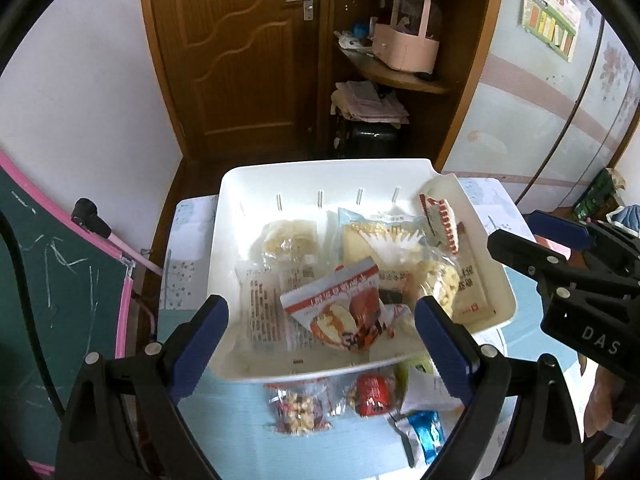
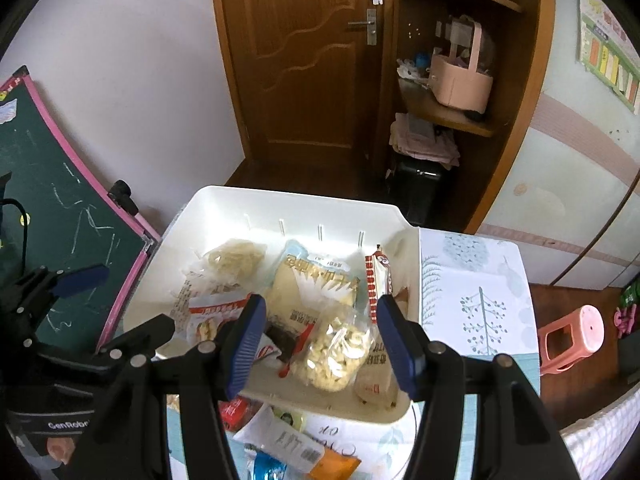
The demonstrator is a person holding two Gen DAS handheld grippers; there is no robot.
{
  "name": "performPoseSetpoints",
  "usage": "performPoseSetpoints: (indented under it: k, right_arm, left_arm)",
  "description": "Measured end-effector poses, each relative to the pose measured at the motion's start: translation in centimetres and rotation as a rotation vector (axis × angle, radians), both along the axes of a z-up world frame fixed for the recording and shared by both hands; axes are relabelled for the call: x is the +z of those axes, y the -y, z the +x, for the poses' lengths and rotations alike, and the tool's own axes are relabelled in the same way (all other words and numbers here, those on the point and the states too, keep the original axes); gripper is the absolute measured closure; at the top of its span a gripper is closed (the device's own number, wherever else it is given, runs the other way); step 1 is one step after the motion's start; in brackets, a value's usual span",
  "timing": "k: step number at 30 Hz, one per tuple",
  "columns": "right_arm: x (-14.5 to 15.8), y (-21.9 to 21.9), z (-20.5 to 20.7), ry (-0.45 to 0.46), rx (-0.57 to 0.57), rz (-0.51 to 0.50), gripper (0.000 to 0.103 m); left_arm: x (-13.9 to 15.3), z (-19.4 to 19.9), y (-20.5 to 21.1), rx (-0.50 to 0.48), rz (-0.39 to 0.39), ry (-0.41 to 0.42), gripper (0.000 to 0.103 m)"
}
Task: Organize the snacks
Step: 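Withdraw both tools from the bin back toward the table snacks, then grasp the brown chocolate wafer packet with the left tool while the right tool grasps the blue wrapped snack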
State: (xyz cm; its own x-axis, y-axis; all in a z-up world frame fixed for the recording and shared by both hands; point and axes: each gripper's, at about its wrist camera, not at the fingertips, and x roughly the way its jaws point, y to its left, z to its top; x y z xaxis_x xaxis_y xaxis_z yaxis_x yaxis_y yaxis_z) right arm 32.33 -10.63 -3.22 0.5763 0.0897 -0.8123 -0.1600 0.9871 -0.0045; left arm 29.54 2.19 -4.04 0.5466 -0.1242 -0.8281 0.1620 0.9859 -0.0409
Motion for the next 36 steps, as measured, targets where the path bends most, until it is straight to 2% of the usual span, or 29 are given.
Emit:
performPoseSetpoints:
  k: [11, 18, 22, 27, 36]
  right_arm:
    - [2.0, 0.7, -6.5, 0.03, -0.007, 0.025, 0.045]
    - [1.6, 1.0, -11.1, 0.046, -0.008, -0.014, 0.045]
    - [0.8, 0.7, -13.2, 0.033, 0.025, 0.007, 0.045]
    - [-1.3, 0.3, -15.1, -0.018, 0.047, 0.032, 0.045]
    - [-7.8, -0.7, -15.9, -0.16, 0.036, 0.053, 0.045]
  left_arm:
    - [3.0, -7.0, -0.5, -0.035, 0.008, 0.042, 0.009]
    - [2.6, -12.1, -1.0, -0.084, 0.028, 0.066, 0.009]
    - [0.9, -14.6, -1.5, -0.124, 0.034, 0.049, 0.009]
    - [-3.3, -17.1, -2.9, -0.208, 0.069, -0.017, 0.009]
    - [-10.7, -18.6, -6.3, -0.291, 0.142, -0.14, 0.009]
